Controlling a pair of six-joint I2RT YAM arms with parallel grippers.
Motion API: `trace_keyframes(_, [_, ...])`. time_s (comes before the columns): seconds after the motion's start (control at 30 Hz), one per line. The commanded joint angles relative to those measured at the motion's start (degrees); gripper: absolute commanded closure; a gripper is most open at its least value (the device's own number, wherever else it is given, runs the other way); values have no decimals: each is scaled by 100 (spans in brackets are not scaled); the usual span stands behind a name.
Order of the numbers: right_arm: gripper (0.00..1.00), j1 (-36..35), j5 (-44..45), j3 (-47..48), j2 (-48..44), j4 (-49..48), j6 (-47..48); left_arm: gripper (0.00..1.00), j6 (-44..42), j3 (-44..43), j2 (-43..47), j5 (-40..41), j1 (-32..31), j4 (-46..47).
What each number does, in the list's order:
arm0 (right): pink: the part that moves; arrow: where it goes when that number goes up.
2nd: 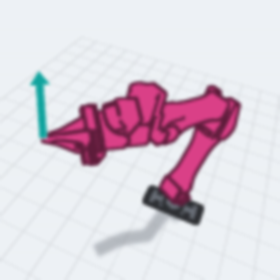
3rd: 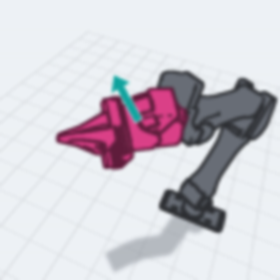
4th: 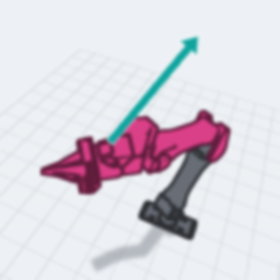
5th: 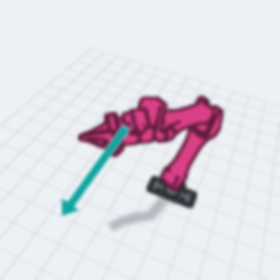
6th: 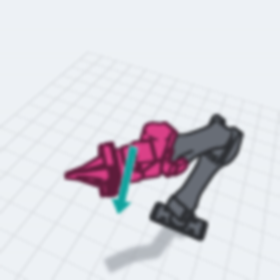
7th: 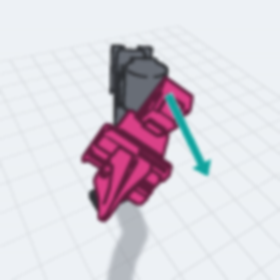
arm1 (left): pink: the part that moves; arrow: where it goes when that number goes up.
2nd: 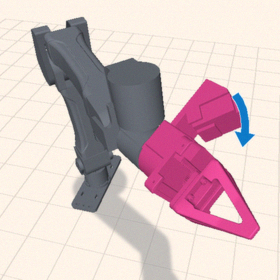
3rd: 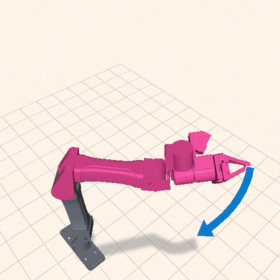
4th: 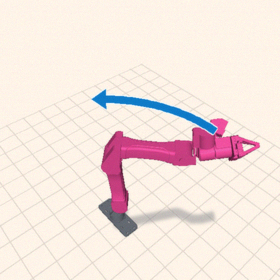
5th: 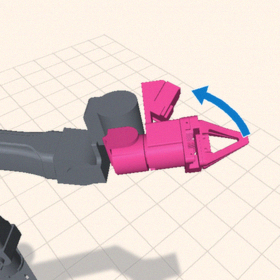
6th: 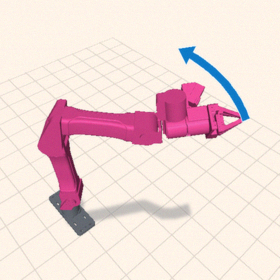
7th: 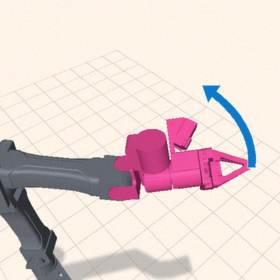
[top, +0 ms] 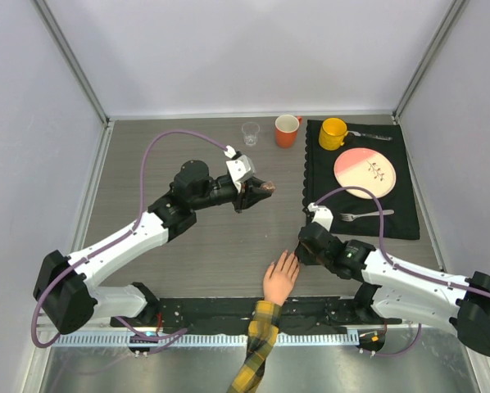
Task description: Paint the nails
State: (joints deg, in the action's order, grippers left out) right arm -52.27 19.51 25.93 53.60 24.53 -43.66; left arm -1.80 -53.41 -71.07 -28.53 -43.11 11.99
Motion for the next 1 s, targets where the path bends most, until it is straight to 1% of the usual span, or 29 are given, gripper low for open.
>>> trace_keyframes(0.0, [99,24,0,52,-122,25,-11,100,-74,-152,199,-29,-13,216])
trace_keyframes(0.43, [99,24,-52,-36,-395,306,-187,100,-48,-152,207,-56,-22,216])
trace_keyframes(0.97, [99,15,44,43,-123,192,-178,100,-39,-144,207,-65,-13,225])
